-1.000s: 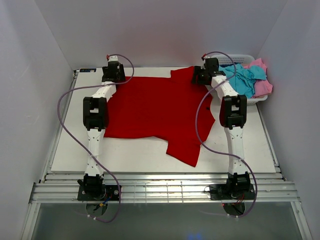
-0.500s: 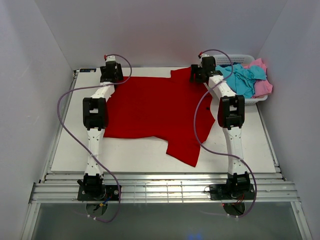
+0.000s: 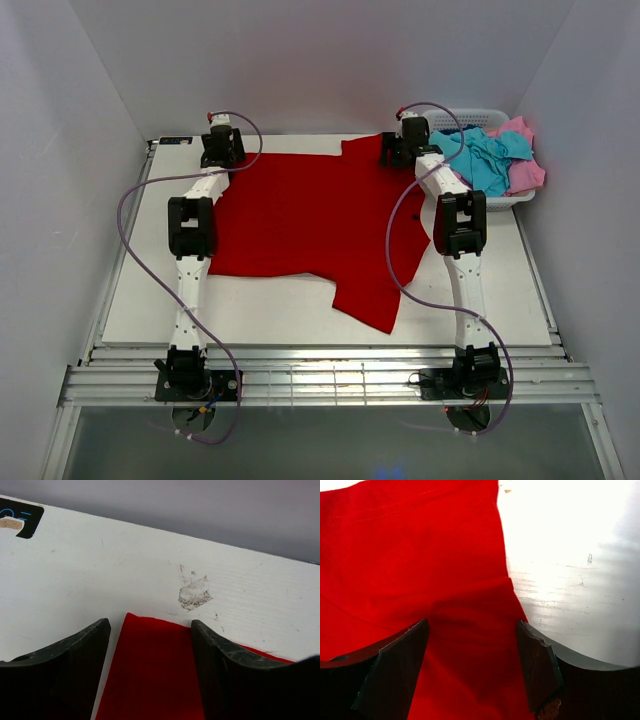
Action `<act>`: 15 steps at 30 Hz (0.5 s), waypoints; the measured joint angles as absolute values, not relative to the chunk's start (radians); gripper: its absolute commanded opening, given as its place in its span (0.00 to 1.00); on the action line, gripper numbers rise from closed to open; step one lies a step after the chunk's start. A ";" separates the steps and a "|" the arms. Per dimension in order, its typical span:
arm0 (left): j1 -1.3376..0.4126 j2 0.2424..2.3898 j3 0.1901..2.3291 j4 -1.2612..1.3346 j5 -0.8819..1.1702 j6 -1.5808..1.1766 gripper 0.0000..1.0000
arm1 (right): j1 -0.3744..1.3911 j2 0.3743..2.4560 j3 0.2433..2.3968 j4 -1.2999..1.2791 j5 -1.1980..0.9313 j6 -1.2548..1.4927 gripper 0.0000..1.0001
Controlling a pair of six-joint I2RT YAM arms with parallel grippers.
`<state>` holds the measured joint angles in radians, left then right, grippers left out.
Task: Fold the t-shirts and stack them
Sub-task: Fold the tshirt
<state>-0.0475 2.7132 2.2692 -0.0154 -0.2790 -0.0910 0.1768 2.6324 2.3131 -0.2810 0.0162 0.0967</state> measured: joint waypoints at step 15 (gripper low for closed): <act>-0.048 2.713 2.269 -0.015 -0.269 -0.106 0.25 | 0.177 2.642 2.317 -0.265 0.109 0.094 0.79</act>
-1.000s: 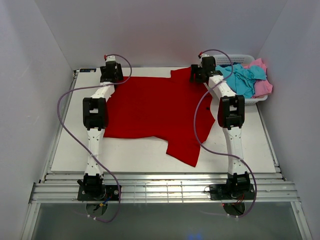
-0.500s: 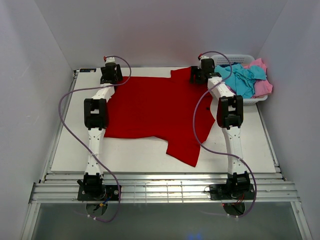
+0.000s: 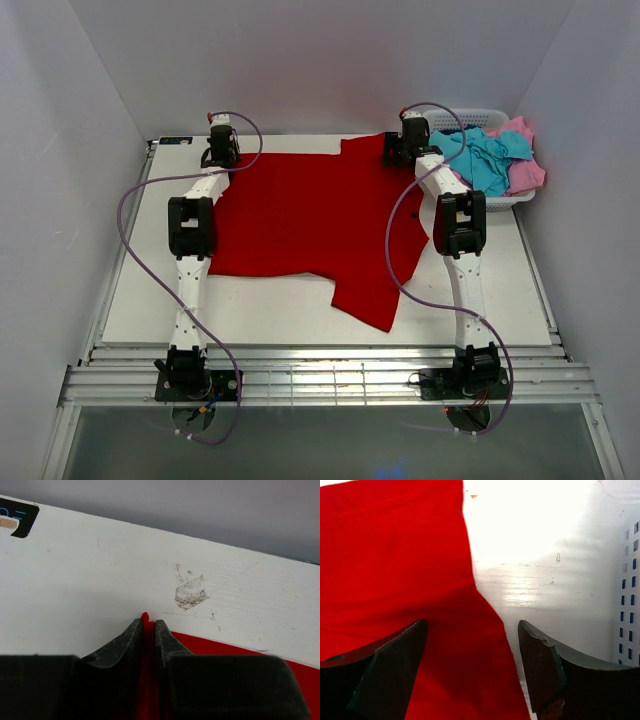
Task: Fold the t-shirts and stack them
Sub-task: Fold the tshirt
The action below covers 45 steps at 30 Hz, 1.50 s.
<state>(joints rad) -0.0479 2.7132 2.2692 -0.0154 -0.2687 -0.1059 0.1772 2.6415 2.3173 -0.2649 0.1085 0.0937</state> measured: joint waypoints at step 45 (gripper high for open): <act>-0.033 2.524 1.988 0.084 -0.224 -0.178 0.00 | 0.184 2.395 2.028 -0.178 -0.006 0.034 0.24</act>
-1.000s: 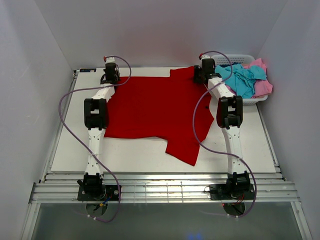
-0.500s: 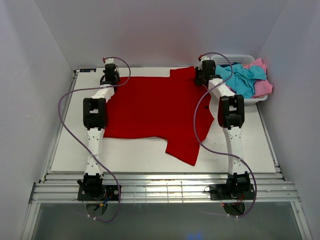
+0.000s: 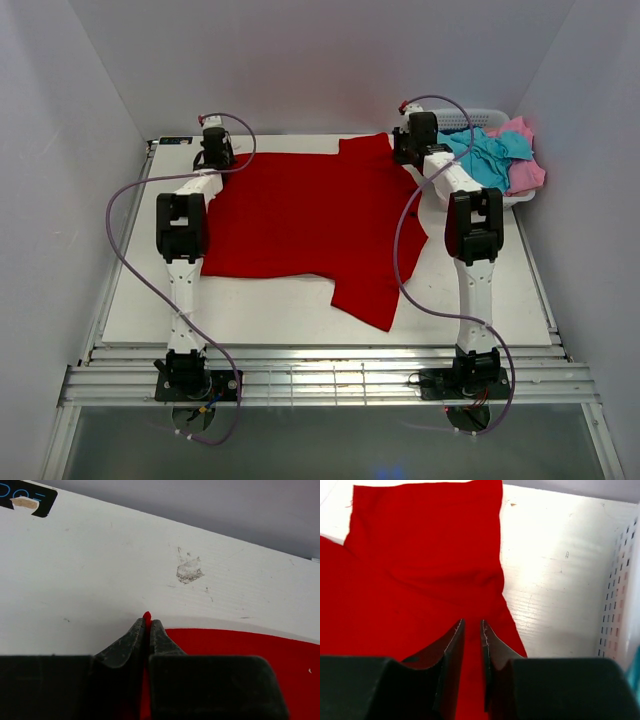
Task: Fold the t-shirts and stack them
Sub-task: Fold the tshirt
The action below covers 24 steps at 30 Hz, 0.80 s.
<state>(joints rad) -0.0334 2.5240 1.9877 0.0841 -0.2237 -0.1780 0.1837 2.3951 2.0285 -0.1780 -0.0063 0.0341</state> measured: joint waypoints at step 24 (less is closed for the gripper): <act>-0.030 2.420 1.871 0.134 -0.166 -0.200 0.00 | 0.204 2.637 2.301 -0.176 0.084 0.046 0.83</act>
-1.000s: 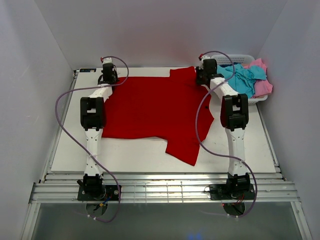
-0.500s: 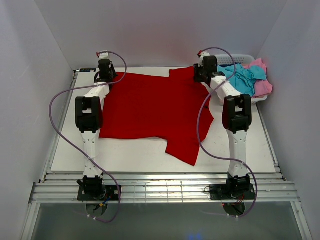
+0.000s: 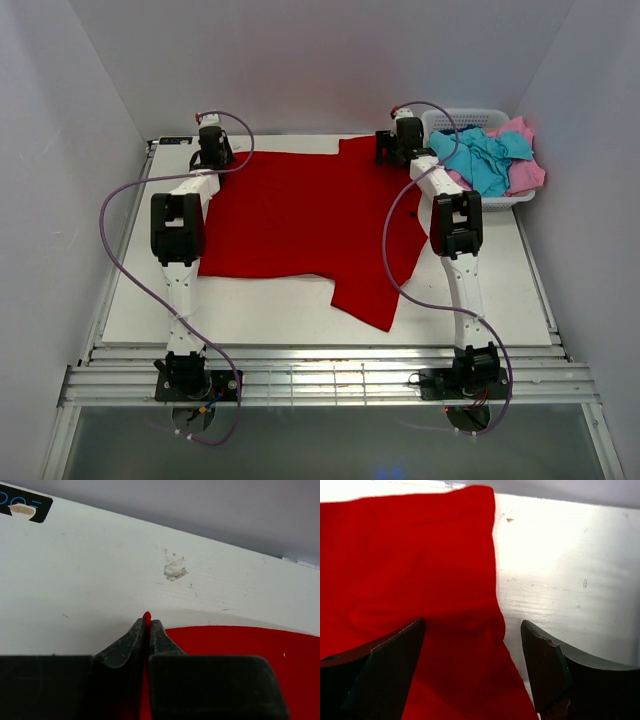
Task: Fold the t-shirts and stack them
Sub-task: Fold the tshirt
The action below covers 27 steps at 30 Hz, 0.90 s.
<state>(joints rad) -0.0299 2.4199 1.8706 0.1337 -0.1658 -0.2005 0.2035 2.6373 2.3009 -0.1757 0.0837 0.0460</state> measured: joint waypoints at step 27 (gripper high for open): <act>-0.028 2.420 1.820 0.134 -0.167 -0.200 0.00 | 0.190 2.679 2.308 -0.049 0.068 0.070 0.08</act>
